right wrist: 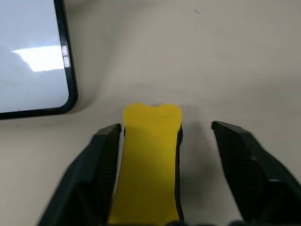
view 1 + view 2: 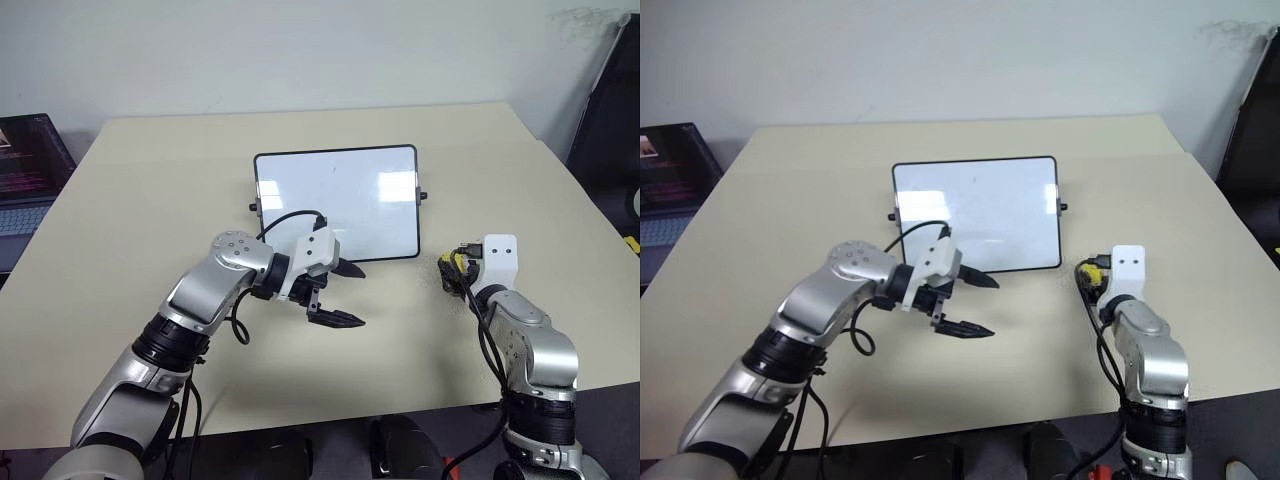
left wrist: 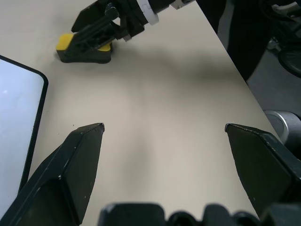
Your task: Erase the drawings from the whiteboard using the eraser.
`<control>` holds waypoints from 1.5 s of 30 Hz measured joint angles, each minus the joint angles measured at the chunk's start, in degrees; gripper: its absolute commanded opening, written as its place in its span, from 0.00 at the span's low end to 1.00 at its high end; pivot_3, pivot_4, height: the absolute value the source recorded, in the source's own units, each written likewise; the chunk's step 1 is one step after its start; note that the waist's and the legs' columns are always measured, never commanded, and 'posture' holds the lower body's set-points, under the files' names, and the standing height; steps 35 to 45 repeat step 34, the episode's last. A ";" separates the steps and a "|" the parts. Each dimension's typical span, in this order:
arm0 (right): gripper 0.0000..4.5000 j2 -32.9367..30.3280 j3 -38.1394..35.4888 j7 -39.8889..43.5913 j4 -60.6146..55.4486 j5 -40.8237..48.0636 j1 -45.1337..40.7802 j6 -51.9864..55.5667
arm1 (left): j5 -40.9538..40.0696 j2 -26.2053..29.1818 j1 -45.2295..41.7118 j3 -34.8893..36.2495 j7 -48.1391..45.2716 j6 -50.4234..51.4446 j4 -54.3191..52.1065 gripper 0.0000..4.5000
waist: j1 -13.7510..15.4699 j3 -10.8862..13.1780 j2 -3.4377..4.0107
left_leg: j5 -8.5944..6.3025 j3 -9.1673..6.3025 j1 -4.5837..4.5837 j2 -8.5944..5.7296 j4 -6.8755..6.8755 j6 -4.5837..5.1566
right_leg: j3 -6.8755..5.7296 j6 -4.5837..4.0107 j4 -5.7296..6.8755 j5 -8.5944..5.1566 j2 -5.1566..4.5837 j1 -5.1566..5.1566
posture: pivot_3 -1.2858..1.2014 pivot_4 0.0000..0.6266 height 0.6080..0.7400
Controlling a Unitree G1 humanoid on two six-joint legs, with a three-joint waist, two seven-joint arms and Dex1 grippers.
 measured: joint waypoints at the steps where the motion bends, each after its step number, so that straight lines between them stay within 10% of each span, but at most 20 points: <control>1: 1.00 -0.16 -0.02 -0.07 0.35 0.07 0.00 -0.47 | -0.01 -0.07 0.13 0.15 0.38 0.26 -0.42 1.00 | -0.02 0.00 0.00 | 0.00 0.00 0.00 0.00 0.00 0.00 | 0.00 0.00 0.00 0.00 0.00 0.00 | 0.52 0.24 1.00; 13: 1.00 -3.10 -1.88 3.03 -7.72 4.44 8.93 -12.58 | 0.21 -3.53 7.77 11.91 17.49 1.07 -0.21 1.00 | 0.08 -0.01 0.01 | -0.05 -0.05 -0.01 0.07 0.00 0.08 | 0.01 0.00 -0.01 0.00 -0.07 0.00 | 0.52 0.24 1.00; 30: 1.00 1.66 3.93 8.56 -11.76 10.00 33.01 -41.33 | 7.21 -20.77 45.21 29.80 58.53 -0.25 -20.28 1.00 | 1.44 -0.04 -0.01 | -0.08 -0.10 0.80 0.13 0.00 0.07 | 0.14 0.28 -0.30 -0.21 -0.23 0.89 | 0.52 0.24 1.00; 45: 1.00 0.20 0.50 8.04 -10.27 11.78 33.30 -41.37 | 7.44 -22.69 48.74 31.87 62.47 0.22 -21.12 1.00 | 1.52 -0.04 -0.04 | -0.08 -0.09 0.82 0.09 0.01 0.07 | 0.13 0.31 -0.33 -0.20 -0.19 0.94 | 0.52 0.24 1.00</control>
